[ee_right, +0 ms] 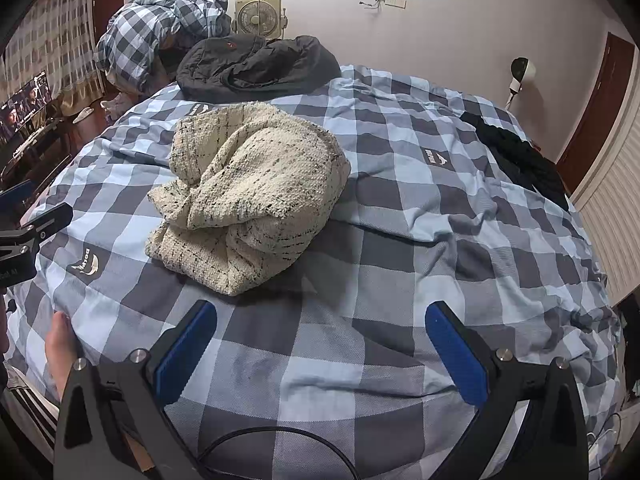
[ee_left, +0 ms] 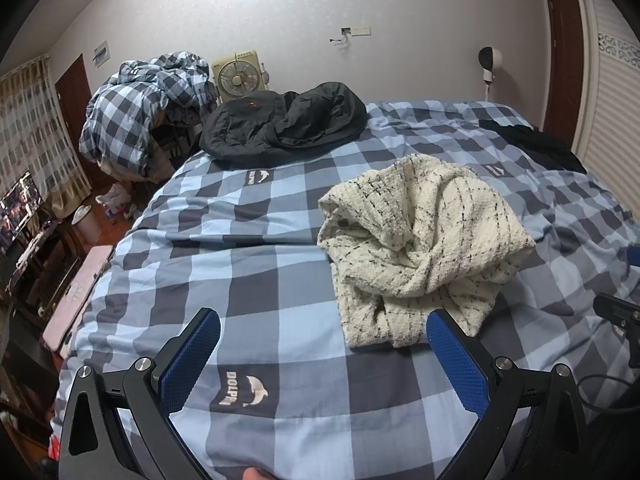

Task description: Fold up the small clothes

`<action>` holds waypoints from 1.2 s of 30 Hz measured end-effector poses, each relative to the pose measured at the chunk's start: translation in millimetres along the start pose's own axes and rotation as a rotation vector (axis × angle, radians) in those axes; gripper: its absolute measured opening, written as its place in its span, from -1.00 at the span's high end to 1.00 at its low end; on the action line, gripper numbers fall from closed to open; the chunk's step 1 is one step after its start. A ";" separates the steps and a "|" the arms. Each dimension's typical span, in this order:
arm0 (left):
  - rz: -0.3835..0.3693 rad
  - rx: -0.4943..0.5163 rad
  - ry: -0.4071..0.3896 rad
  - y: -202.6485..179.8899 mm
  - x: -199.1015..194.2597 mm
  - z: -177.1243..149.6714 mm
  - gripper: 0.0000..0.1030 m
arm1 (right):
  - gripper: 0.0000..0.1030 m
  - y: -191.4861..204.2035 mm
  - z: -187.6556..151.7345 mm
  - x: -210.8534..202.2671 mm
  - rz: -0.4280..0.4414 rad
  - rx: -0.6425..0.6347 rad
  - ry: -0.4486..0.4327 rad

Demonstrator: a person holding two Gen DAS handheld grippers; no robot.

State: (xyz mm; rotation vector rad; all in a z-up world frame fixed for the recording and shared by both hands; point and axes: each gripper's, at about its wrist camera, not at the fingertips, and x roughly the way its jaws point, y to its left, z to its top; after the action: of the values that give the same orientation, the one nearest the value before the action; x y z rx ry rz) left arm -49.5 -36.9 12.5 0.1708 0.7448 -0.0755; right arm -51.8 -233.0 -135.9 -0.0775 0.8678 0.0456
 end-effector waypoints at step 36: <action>0.021 -0.003 -0.016 -3.3 -3.5 0.8 -1.00 | -0.98 0.5 -1.2 2.2 -0.013 -0.026 0.016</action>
State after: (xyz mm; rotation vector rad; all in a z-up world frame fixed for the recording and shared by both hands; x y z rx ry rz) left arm -51.9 -40.3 15.1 0.1750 0.7270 -0.0552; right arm -51.3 -232.5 -138.4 -0.1078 0.8826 0.0435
